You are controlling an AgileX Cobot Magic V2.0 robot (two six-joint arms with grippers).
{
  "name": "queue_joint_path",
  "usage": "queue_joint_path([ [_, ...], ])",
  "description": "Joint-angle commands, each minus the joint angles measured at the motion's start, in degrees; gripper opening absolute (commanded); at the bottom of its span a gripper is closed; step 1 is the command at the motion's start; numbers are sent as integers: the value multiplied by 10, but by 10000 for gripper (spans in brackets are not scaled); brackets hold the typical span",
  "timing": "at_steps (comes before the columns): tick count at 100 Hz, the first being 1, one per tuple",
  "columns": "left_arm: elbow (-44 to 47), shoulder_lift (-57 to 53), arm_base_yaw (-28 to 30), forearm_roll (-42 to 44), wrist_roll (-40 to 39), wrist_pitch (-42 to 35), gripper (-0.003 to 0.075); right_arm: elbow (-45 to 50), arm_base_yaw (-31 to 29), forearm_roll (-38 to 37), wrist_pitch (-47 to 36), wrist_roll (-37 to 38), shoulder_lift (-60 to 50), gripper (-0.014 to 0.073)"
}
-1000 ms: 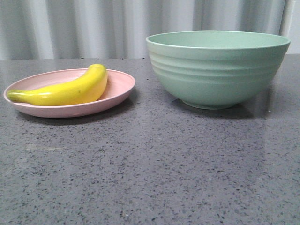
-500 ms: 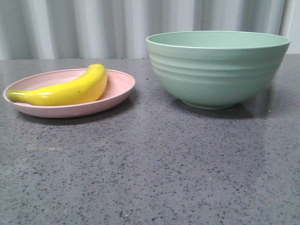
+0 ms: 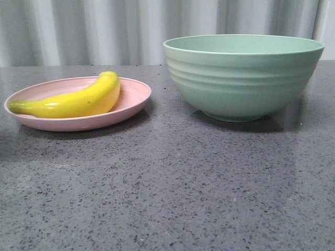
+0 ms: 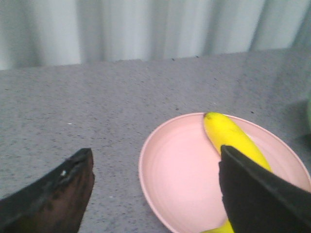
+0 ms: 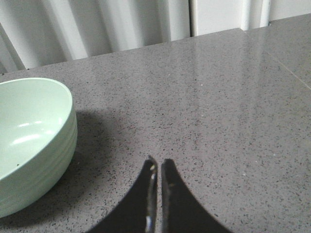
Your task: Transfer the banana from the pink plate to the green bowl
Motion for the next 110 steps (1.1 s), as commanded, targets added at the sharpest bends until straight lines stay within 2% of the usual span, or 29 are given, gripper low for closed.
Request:
queue_joint_path([
  [1, -61, 52, -33, -5, -3, -1, 461, -19, -3, 3, -43, -4, 9, -72],
  [22, -150, 170, -90, -5, 1, 79, 461, -19, -3, 3, -44, -4, 9, -72],
  [43, -228, 257, -126, -5, 2, 186, 461, -19, -3, 3, -44, -4, 9, -72],
  [54, -258, 293, -136, -5, 29, 231, 461, -19, -3, 3, -44, -4, 9, -72],
  [79, -284, 326, -140, -3, 78, 282, 461, -19, -3, 3, -44, -4, 9, -72],
  [110, -284, 338, -139, 25, 78, 309, 461, -19, -3, 3, -44, -4, 9, -72],
])
